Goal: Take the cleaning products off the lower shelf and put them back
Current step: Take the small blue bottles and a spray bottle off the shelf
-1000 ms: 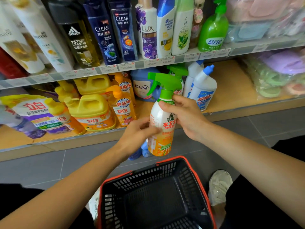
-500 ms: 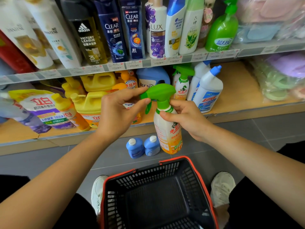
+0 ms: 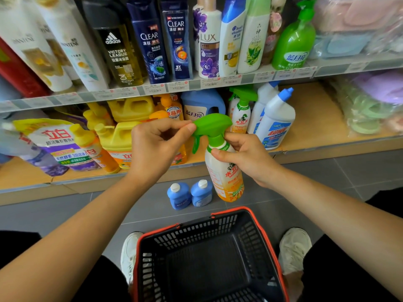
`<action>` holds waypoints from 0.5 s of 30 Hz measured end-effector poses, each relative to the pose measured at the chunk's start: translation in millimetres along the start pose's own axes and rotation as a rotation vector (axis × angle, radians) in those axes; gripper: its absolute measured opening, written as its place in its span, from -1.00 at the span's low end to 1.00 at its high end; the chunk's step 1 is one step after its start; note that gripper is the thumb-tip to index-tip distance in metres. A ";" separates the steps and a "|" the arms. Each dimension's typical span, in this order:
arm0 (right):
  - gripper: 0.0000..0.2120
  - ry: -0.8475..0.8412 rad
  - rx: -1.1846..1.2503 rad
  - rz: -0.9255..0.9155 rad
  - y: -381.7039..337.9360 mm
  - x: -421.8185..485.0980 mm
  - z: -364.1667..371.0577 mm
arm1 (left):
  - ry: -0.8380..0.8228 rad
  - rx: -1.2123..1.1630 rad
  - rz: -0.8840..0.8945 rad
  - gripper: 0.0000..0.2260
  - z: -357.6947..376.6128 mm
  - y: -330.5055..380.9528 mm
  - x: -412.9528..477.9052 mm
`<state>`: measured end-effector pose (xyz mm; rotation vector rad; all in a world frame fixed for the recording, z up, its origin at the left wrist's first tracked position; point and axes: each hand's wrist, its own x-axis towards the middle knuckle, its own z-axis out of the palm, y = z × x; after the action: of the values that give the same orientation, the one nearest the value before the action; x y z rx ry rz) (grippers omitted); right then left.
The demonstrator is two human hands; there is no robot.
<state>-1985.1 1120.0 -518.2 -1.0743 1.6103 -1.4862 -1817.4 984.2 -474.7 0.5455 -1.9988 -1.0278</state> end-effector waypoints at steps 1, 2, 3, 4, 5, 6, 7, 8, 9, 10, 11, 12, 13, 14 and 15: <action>-0.82 -0.002 0.002 0.003 0.5 0.2 -0.6 | -0.015 -0.001 -0.003 -0.88 0.3 0.0 0.2; -0.82 -0.005 0.010 0.009 0.8 0.5 -1.0 | -0.034 0.002 0.000 -0.85 0.3 0.4 0.3; -0.81 -0.010 0.025 0.017 0.6 0.7 -1.6 | -0.052 0.015 0.012 -0.82 0.0 0.7 -0.1; -0.81 -0.016 0.039 0.027 0.4 1.1 -1.8 | -0.060 0.040 0.031 -0.78 -0.3 1.1 -0.6; -0.81 -0.024 0.049 0.034 -0.1 1.2 -2.0 | -0.059 0.072 0.057 -0.75 -0.8 1.6 -0.9; -0.81 -0.033 0.058 0.040 -0.7 1.6 -2.0 | -0.055 0.100 0.087 -0.73 -1.8 2.4 -0.6; -0.81 -0.043 0.066 0.046 -1.3 1.9 -2.0 | -0.056 0.119 0.117 -0.72 -3.6 3.2 0.3; -0.81 -0.051 0.075 0.051 -2.0 2.1 -1.7 | -0.061 0.133 0.144 -0.71 -5.5 4.1 1.4; -0.81 -0.059 0.082 0.056 -2.8 2.2 -1.6 | -0.069 0.148 0.168 -0.70 -7.7 4.9 2.4; -0.81 -0.066 0.089 0.060 -3.5 2.2 -1.6 | -0.077 0.165 0.190 -0.69 -9.3 5.7 3.0; -0.82 -0.073 0.100 0.066 -4.3 2.1 -1.8 | -0.082 0.181 0.210 -0.69 -10.5 6.7 3.3; -0.82 -0.080 0.114 0.075 -5.0 2.1 -2.0 | -0.085 0.193 0.228 -0.69 -11.2 7.6 3.3; -0.82 -0.087 0.129 0.084 -5.6 2.0 -2.2 | -0.088 0.201 0.240 -0.69 -11.6 8.3 3.0; -0.82 -0.094 0.140 0.093 -6.2 1.9 -2.4 | -0.088 0.205 0.247 -0.69 -11.6 8.9 3.0; -0.82 -0.099 0.144 0.099 -6.6 2.1 -2.6 | -0.087 0.206 0.250 -0.69 -11.6 9.4 2.9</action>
<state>-1987.5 1119.2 -511.3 -0.9583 1.4443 -1.4378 -1809.8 982.2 -461.7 0.3512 -2.1997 -0.7093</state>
